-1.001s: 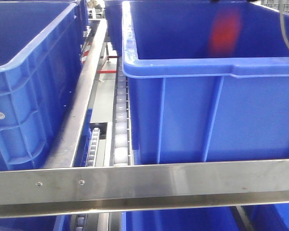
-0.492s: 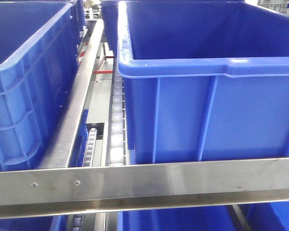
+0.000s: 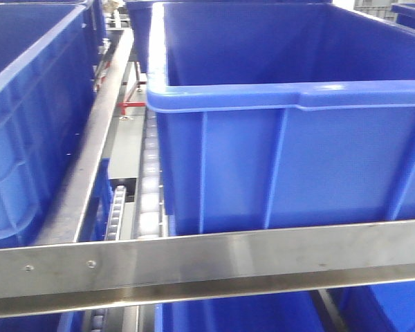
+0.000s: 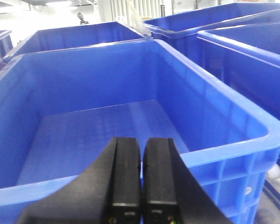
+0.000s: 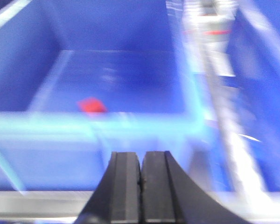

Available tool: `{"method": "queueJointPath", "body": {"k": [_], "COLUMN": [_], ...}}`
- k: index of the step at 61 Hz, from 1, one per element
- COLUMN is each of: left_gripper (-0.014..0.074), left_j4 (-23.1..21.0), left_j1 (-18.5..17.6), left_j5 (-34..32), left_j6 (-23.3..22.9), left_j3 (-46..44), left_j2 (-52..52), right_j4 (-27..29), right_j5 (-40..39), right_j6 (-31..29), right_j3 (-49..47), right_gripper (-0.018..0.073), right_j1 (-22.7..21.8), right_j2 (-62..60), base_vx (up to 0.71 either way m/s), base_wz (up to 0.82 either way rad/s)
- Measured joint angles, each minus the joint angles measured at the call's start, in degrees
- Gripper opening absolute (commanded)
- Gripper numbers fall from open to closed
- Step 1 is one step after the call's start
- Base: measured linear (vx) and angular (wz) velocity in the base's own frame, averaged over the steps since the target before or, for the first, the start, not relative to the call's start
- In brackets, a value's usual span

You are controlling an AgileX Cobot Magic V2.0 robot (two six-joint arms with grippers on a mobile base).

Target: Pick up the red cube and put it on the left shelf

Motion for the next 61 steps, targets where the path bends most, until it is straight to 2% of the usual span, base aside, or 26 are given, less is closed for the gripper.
{"method": "queueJointPath", "body": {"k": [12,61], "left_gripper": [0.0106,0.0106], "left_j4": [0.00,0.00], "left_j1": [0.00,0.00], "left_j5": [0.00,0.00], "left_j6": [0.00,0.00], "left_j3": [0.00,0.00], "left_j2": [0.00,0.00], "right_j4": [0.00,-1.33], "right_j5": [-2.68,-3.87], "right_j6": [0.00,0.00], "right_j3": [0.21,2.26], "right_gripper": [0.0057,0.0057], "right_j1": [0.00,0.00], "right_j2": [-1.62,-3.33], "base_vx": [0.01,0.00], "base_wz": [-0.10,0.00]}}
